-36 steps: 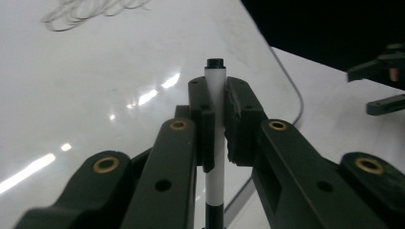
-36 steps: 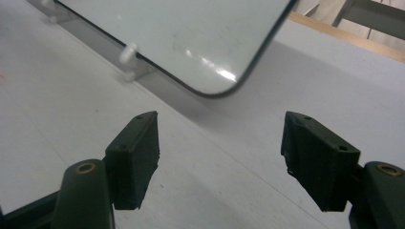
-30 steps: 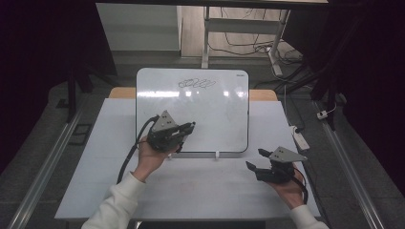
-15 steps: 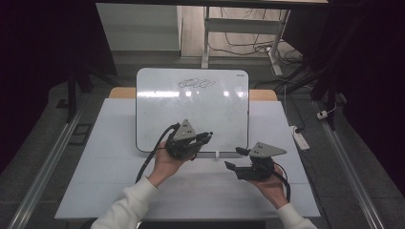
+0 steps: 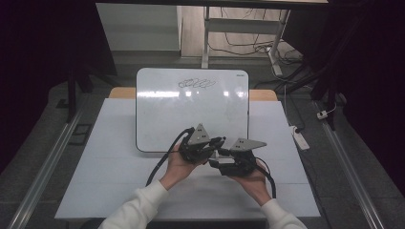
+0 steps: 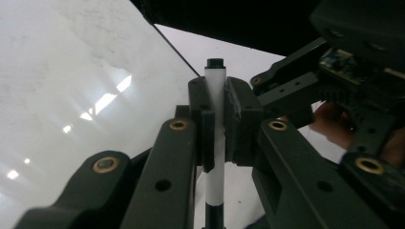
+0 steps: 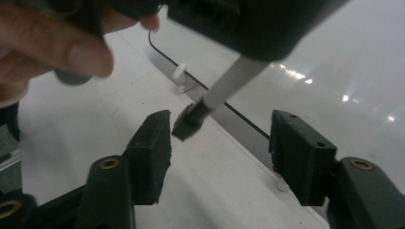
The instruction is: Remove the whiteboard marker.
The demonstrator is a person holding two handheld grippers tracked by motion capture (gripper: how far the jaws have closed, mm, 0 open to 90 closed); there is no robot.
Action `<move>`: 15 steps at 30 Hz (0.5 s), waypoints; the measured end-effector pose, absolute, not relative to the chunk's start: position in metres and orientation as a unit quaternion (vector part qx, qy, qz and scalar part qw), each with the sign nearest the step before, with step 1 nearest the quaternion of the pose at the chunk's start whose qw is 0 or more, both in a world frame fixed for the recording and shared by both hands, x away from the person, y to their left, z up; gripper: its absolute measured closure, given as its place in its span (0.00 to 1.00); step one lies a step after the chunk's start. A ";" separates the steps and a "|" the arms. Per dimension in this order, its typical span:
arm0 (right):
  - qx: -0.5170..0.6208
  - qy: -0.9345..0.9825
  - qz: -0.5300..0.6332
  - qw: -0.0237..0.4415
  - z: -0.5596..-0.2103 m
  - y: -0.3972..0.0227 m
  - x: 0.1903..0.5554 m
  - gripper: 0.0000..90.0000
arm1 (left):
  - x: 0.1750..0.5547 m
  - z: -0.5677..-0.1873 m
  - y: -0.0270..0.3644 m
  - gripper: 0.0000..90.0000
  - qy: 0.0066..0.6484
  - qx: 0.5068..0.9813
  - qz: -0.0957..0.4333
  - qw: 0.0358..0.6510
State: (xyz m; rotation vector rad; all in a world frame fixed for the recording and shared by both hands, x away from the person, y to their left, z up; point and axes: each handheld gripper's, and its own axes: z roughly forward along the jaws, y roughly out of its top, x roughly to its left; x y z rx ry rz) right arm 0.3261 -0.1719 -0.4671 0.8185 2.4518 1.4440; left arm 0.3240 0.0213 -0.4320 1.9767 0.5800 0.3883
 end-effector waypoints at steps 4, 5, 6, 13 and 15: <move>0.291 0.820 0.490 0.062 -0.467 -0.169 0.331 0.58 | 0.323 -0.432 0.018 0.91 0.237 0.818 0.164 0.498; 0.295 0.819 0.490 0.053 -0.467 -0.169 0.332 0.60 | 0.323 -0.432 0.017 0.91 0.236 0.819 0.166 0.497; 0.295 0.819 0.490 0.053 -0.467 -0.169 0.332 0.60 | 0.323 -0.432 0.016 0.91 0.235 0.819 0.167 0.496; 0.309 0.817 0.485 0.028 -0.468 -0.165 0.336 0.73 | 0.321 -0.433 0.012 0.91 0.231 0.821 0.166 0.496; 0.314 0.819 0.481 0.024 -0.470 -0.164 0.337 0.76 | 0.320 -0.433 0.010 0.91 0.228 0.822 0.171 0.494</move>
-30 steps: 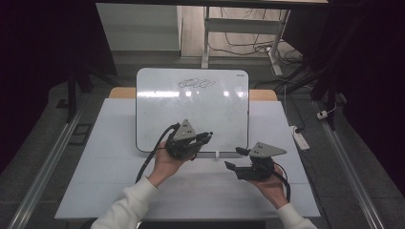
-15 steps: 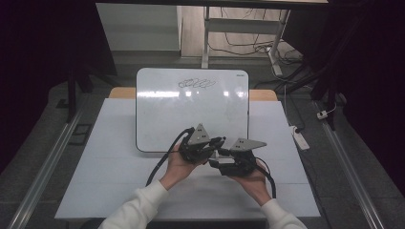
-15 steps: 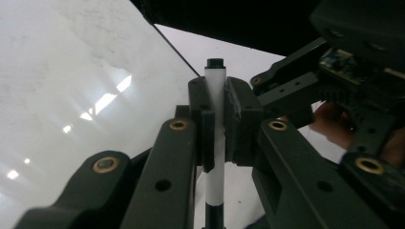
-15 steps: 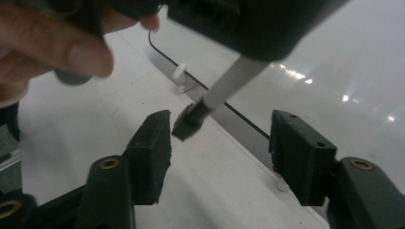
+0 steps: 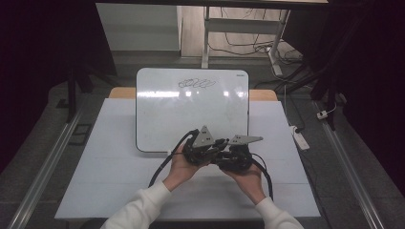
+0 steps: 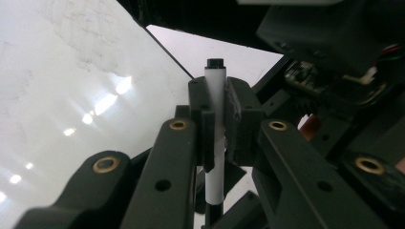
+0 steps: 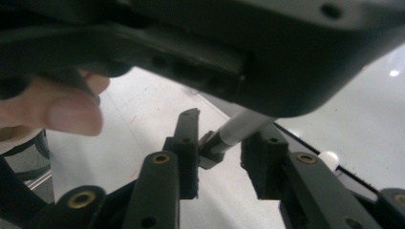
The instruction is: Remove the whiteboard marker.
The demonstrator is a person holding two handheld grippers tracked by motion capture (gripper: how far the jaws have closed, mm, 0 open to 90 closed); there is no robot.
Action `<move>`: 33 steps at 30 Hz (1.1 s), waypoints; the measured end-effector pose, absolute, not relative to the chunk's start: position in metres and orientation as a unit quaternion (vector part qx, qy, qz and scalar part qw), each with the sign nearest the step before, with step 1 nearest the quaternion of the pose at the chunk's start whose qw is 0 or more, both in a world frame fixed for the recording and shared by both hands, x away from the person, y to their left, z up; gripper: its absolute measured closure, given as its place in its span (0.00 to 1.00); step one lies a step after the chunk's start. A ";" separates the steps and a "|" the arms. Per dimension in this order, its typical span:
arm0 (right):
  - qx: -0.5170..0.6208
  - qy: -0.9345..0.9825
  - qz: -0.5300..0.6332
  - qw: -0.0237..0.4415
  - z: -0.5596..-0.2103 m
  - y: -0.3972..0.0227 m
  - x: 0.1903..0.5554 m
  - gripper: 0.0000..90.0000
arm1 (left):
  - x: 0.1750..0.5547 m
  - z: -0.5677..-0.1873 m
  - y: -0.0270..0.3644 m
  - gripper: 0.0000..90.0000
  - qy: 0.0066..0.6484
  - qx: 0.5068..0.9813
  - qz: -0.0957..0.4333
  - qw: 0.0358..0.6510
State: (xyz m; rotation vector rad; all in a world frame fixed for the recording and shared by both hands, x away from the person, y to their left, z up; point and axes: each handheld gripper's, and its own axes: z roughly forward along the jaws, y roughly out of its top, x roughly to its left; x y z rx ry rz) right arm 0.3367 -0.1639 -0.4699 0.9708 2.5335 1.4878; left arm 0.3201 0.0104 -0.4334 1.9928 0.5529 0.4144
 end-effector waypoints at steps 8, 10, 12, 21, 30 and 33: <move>0.343 0.814 0.470 0.010 -0.473 -0.168 0.343 0.85 | 0.318 -0.434 0.007 0.90 0.223 0.825 0.175 0.489; 0.345 0.816 0.463 0.019 -0.474 -0.167 0.343 0.86 | 0.317 -0.434 0.006 0.89 0.223 0.826 0.168 0.489; 0.345 0.817 0.462 0.021 -0.475 -0.167 0.343 0.86 | 0.317 -0.434 0.006 0.88 0.222 0.827 0.159 0.492; 0.334 0.812 0.475 0.052 -0.469 -0.175 0.341 0.86 | 0.320 -0.427 0.031 0.61 0.252 0.807 0.148 0.514; 0.323 0.800 0.499 0.083 -0.458 -0.190 0.341 0.86 | 0.310 -0.439 0.101 0.42 0.326 0.797 0.156 0.484; 0.317 0.794 0.511 0.091 -0.454 -0.194 0.341 0.86 | 0.298 -0.449 0.123 0.38 0.342 0.799 0.158 0.469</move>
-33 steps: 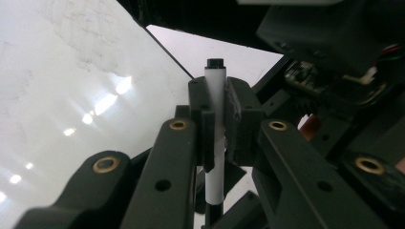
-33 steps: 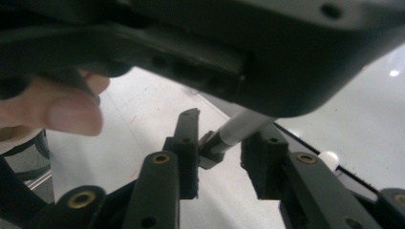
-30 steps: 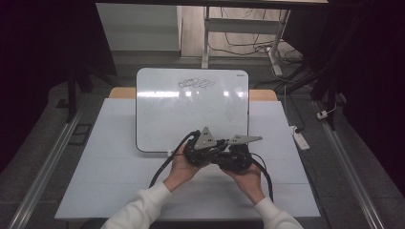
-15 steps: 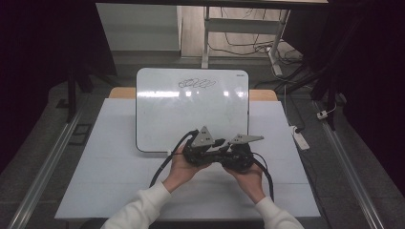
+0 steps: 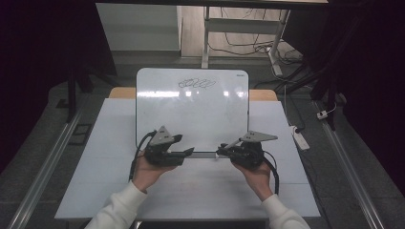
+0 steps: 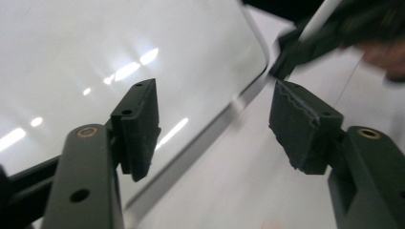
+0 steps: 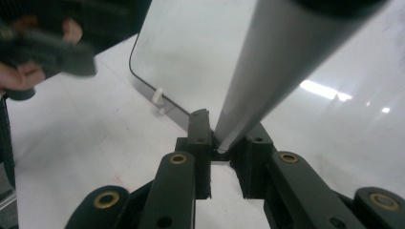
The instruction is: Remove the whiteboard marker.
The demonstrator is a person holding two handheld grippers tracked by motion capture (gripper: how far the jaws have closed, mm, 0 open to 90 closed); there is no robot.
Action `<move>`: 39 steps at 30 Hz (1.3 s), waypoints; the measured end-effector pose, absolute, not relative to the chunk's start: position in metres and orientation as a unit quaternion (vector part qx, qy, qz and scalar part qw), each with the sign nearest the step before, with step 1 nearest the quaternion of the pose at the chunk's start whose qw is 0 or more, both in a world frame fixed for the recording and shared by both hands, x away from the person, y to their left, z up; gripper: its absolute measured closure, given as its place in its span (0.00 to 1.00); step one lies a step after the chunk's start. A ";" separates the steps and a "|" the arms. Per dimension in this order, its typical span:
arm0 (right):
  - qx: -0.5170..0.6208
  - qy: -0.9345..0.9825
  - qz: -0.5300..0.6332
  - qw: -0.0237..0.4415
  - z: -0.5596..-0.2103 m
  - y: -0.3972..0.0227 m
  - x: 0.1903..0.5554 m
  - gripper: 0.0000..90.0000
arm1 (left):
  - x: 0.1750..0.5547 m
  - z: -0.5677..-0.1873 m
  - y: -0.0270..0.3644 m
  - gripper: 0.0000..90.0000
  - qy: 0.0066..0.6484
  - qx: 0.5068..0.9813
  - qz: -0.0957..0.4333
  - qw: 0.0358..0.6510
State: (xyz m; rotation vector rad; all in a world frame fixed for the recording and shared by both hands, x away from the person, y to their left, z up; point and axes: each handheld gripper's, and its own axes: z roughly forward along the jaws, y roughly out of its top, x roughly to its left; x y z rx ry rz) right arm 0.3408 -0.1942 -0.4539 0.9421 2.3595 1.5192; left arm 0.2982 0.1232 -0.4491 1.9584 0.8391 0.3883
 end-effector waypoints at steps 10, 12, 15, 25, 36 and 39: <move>0.315 0.775 0.535 0.116 -0.444 -0.211 0.343 0.86 | 0.265 -0.477 0.186 0.35 0.390 0.791 0.175 0.437; 0.315 0.774 0.535 0.120 -0.443 -0.213 0.343 0.86 | 0.260 -0.482 0.197 0.35 0.400 0.788 0.179 0.432; 0.314 0.773 0.537 0.125 -0.442 -0.215 0.343 0.86 | 0.252 -0.490 0.212 0.35 0.415 0.784 0.185 0.423; 0.300 0.774 0.541 0.134 -0.441 -0.213 0.346 0.87 | 0.247 -0.504 0.231 0.34 0.441 0.775 0.172 0.418; 0.297 0.755 0.565 0.150 -0.425 -0.212 0.359 0.86 | 0.253 -0.510 0.235 0.33 0.451 0.773 0.162 0.415; 0.295 0.752 0.569 0.154 -0.422 -0.208 0.365 0.87 | 0.253 -0.512 0.235 0.33 0.451 0.773 0.160 0.416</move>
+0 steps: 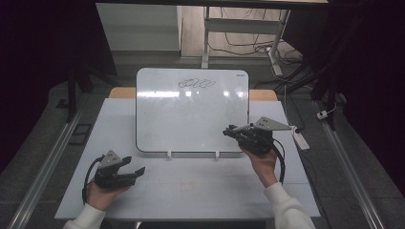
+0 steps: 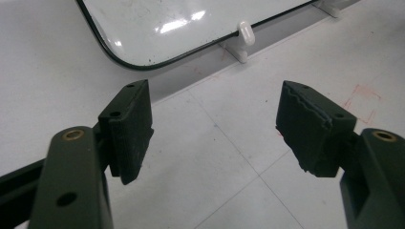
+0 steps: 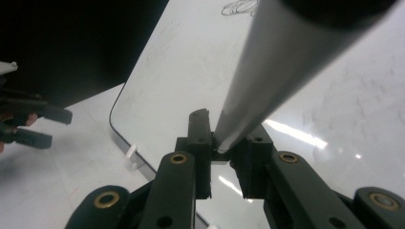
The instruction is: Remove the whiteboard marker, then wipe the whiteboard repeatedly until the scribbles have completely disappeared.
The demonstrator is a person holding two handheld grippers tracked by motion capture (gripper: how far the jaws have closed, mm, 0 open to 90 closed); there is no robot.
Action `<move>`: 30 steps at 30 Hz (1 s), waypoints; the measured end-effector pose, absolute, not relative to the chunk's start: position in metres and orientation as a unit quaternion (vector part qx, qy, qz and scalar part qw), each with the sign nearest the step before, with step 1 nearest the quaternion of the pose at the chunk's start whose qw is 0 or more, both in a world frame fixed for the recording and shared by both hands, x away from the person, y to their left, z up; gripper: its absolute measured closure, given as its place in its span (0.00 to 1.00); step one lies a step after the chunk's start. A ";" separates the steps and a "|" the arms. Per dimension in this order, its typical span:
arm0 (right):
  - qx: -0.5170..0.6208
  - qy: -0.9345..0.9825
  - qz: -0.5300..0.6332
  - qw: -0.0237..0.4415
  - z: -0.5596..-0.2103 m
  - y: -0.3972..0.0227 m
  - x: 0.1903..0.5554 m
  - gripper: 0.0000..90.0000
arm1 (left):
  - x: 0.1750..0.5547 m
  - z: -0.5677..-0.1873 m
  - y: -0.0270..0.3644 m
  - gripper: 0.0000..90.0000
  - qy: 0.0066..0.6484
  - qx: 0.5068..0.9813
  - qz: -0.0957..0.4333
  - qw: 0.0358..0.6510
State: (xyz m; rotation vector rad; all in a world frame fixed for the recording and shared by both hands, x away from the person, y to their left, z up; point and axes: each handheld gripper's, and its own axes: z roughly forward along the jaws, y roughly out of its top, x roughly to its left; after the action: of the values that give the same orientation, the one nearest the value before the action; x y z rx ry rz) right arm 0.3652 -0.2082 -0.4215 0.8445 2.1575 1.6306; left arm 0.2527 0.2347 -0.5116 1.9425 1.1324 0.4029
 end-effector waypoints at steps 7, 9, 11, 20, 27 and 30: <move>0.296 0.741 0.580 0.166 -0.407 -0.197 0.390 0.87 | 0.251 -0.513 0.230 0.33 0.446 0.779 0.162 0.410; 0.296 0.735 0.585 0.172 -0.400 -0.195 0.398 0.87 | 0.252 -0.515 0.230 0.33 0.447 0.780 0.160 0.408; 0.300 0.727 0.593 0.176 -0.394 -0.193 0.407 0.87 | 0.252 -0.517 0.229 0.33 0.449 0.781 0.158 0.405; 0.313 0.711 0.595 0.207 -0.376 -0.181 0.441 0.87 | 0.253 -0.516 0.227 0.32 0.446 0.783 0.161 0.404; 0.327 0.701 0.587 0.239 -0.369 -0.177 0.472 0.86 | 0.253 -0.517 0.227 0.32 0.444 0.784 0.160 0.404; 0.339 0.691 0.589 0.245 -0.369 -0.177 0.485 0.87 | 0.254 -0.517 0.227 0.32 0.443 0.785 0.159 0.403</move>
State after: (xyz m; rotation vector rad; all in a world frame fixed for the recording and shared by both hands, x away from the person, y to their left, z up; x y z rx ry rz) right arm 0.4845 -0.1774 -0.3687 0.9268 1.8874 1.6078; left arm 0.2537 0.2274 -0.5172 1.9823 1.1187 0.4013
